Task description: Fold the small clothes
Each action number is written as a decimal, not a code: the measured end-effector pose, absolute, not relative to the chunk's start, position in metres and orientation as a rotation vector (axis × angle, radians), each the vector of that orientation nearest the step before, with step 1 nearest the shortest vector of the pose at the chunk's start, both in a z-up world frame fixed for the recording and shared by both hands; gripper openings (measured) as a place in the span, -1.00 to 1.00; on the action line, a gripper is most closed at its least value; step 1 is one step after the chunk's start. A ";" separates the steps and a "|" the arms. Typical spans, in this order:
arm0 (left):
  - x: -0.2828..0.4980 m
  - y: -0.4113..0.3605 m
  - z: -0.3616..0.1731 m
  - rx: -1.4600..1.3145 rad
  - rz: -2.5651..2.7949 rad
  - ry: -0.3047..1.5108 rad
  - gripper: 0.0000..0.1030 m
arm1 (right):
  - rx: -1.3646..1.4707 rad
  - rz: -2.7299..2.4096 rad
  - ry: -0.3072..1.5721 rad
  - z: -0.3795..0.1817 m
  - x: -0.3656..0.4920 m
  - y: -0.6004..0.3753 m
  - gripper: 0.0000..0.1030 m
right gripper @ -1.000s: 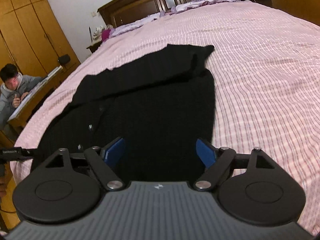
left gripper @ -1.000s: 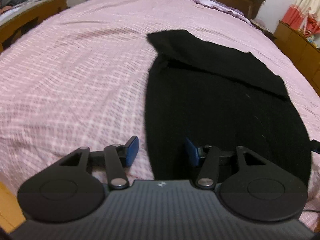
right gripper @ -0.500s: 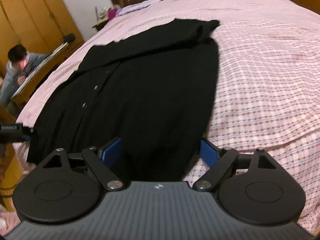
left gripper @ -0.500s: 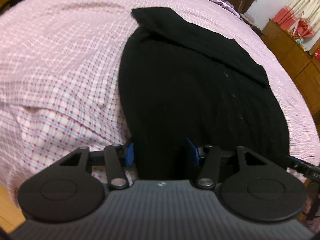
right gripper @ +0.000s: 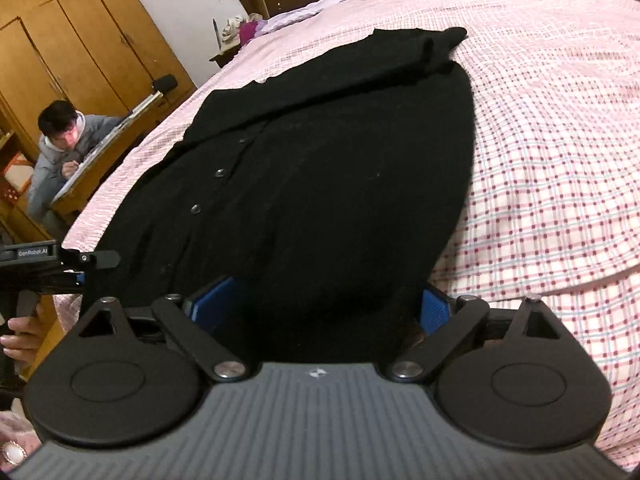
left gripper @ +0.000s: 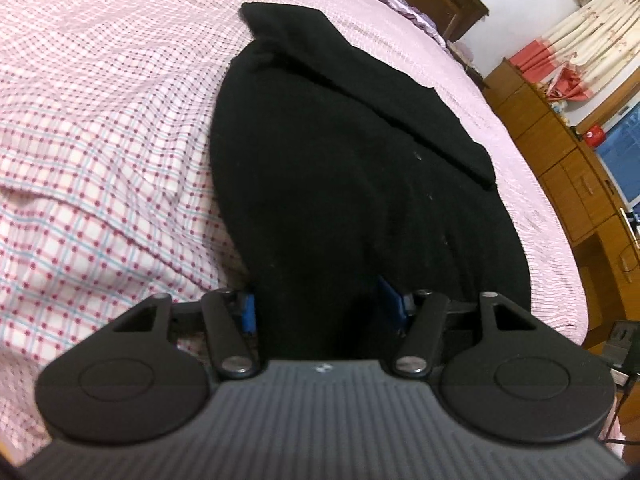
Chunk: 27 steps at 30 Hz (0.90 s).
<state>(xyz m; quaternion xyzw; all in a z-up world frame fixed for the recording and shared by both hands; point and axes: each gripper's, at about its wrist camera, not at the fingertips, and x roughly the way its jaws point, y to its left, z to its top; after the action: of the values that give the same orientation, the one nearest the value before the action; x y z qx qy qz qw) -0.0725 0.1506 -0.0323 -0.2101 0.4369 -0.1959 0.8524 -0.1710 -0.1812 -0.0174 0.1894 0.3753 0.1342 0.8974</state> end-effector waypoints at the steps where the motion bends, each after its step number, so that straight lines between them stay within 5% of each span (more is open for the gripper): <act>1: -0.073 0.153 -0.034 -0.446 -0.417 0.918 0.17 | 0.395 0.279 0.777 -0.019 -0.169 -0.182 0.87; 11: -0.053 0.153 -0.037 -0.508 -0.418 0.966 0.17 | 0.424 0.306 0.796 -0.019 -0.156 -0.183 0.76; 22: -0.043 0.144 -0.040 -0.513 -0.418 0.966 0.14 | 0.549 0.247 0.756 -0.022 -0.152 -0.203 -0.59; 25: -0.043 0.139 -0.037 -0.489 -0.397 0.967 -0.17 | 0.611 0.248 0.763 -0.025 -0.151 -0.211 -0.65; 27: -0.040 0.141 -0.039 -0.512 -0.384 0.968 -0.71 | 0.624 0.256 0.762 -0.027 -0.150 -0.214 -0.75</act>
<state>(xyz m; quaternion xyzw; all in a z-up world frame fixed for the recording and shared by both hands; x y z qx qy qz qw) -0.0399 0.1408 -0.0389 -0.2418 0.4574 -0.1815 0.8363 -0.1498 -0.2137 -0.0274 0.2988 0.3648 0.1226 0.8733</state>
